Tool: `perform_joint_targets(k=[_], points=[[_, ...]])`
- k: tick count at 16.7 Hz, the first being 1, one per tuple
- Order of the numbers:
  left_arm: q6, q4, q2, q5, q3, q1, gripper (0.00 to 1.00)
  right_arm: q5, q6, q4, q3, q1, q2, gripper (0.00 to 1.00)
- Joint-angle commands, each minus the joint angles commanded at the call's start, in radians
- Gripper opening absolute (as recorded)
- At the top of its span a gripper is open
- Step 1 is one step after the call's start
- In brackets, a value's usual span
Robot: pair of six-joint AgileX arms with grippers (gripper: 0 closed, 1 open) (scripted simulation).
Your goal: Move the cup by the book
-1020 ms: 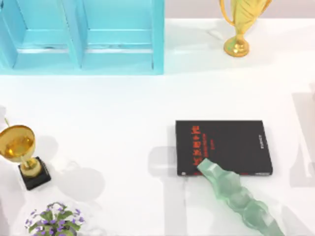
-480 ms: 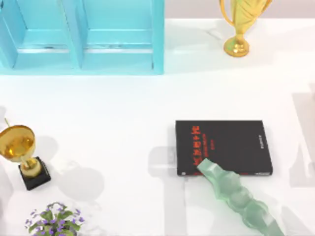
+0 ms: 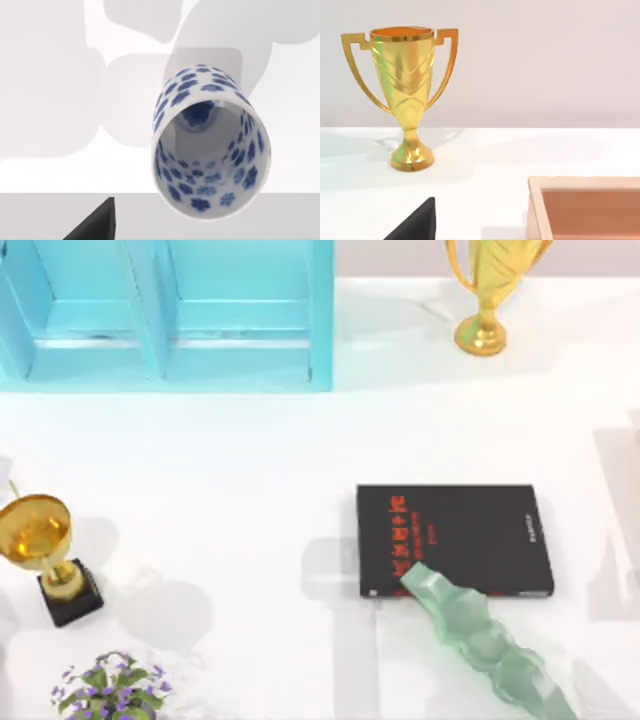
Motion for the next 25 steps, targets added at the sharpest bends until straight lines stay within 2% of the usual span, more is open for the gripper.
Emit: perform_joint_targets(k=[6,11,24,25], points=[[0.005,0.205,0.059,0.000,-0.146,0.004,1.00,0.000,0.000,0.000,0.000,0.000,0.000,1.00],[0.005,0.219,0.063,0.000,-0.156,0.004,1.00,0.000,0.000,0.000,0.000,0.000,0.000,1.00],[0.005,0.219,0.063,0.000,-0.156,0.004,0.02,0.000,0.000,0.000,0.000,0.000,0.000,1.00],[0.005,0.219,0.063,0.000,-0.156,0.004,0.00,0.000,0.000,0.000,0.000,0.000,0.000,1.00]])
